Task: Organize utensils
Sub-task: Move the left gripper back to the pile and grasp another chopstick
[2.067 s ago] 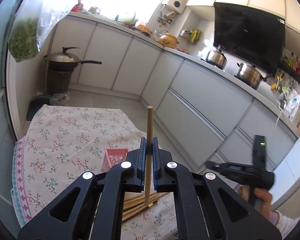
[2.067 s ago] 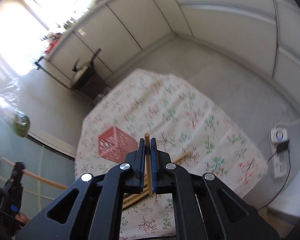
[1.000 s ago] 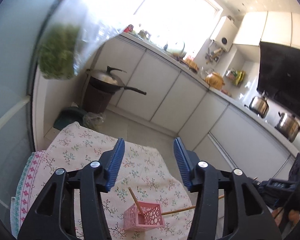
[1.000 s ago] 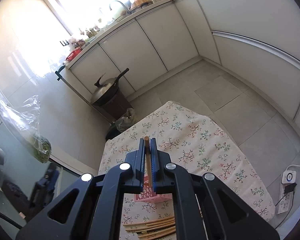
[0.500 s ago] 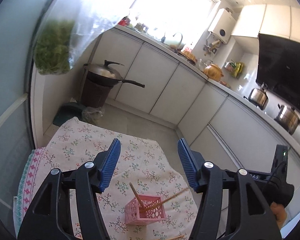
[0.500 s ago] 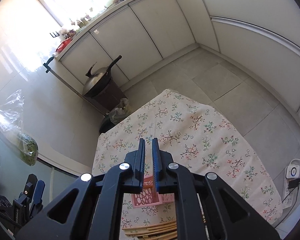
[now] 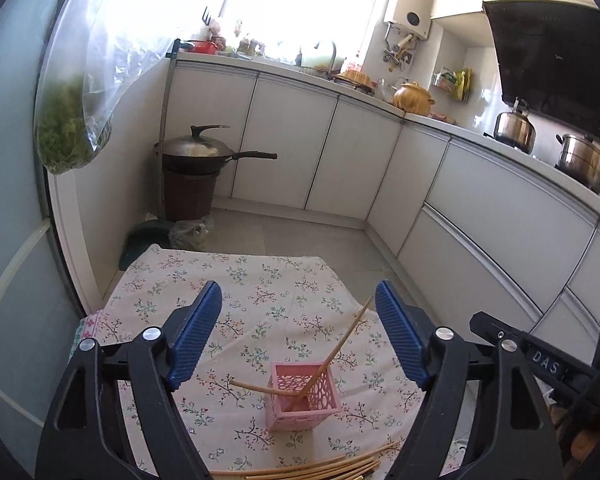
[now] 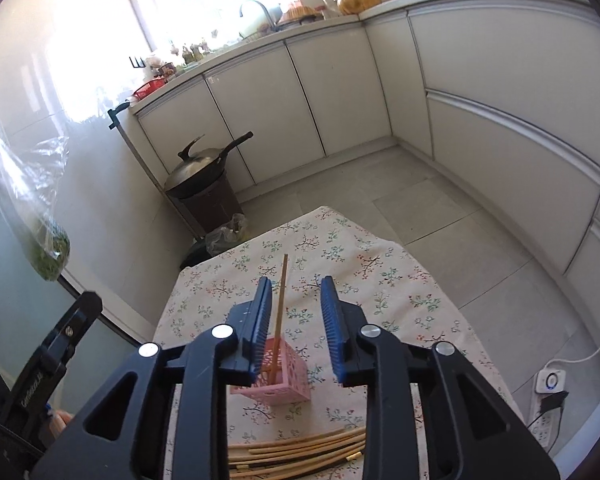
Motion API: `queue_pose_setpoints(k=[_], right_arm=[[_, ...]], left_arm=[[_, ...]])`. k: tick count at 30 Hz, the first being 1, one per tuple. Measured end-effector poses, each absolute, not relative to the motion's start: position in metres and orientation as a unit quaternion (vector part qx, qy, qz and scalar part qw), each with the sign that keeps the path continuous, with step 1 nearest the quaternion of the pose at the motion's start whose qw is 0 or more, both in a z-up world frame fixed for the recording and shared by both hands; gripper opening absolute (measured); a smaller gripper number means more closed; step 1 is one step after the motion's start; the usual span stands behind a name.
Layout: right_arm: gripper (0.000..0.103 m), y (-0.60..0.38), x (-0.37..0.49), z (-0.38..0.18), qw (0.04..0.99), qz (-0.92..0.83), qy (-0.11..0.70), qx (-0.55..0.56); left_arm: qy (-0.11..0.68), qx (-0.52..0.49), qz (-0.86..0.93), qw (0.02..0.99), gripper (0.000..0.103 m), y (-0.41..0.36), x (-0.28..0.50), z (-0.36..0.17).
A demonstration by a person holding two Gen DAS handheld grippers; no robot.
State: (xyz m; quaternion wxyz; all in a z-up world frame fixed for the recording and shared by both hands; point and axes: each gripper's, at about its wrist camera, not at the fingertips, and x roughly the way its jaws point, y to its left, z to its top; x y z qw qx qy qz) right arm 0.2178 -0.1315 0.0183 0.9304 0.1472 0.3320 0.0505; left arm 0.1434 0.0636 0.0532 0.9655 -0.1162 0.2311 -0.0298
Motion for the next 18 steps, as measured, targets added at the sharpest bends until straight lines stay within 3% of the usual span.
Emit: queue_pose_setpoints(k=[3, 5, 9, 13, 18], right_arm=[[0.033, -0.132, 0.205, 0.017, 0.935, 0.043, 0.325, 0.135], [0.042, -0.134, 0.198, 0.015, 0.937, 0.037, 0.321, 0.131], [0.045, -0.140, 0.187, 0.012, 0.941, 0.026, 0.315, 0.124], [0.059, -0.147, 0.173, 0.009, 0.946, 0.012, 0.303, 0.113], [0.067, -0.153, 0.161, 0.003, 0.948, 0.001, 0.302, 0.104]], left_arm=[[0.236, -0.097, -0.024, 0.967, 0.082, 0.054, 0.140, 0.050], [0.240, -0.085, -0.023, 0.967, 0.084, 0.048, 0.138, 0.046], [0.248, -0.071, -0.024, 0.966, 0.088, 0.037, 0.133, 0.042], [0.246, -0.062, -0.020, 0.967, 0.095, 0.032, 0.126, 0.040], [0.266, -0.040, -0.016, 0.963, 0.096, 0.021, 0.125, 0.028]])
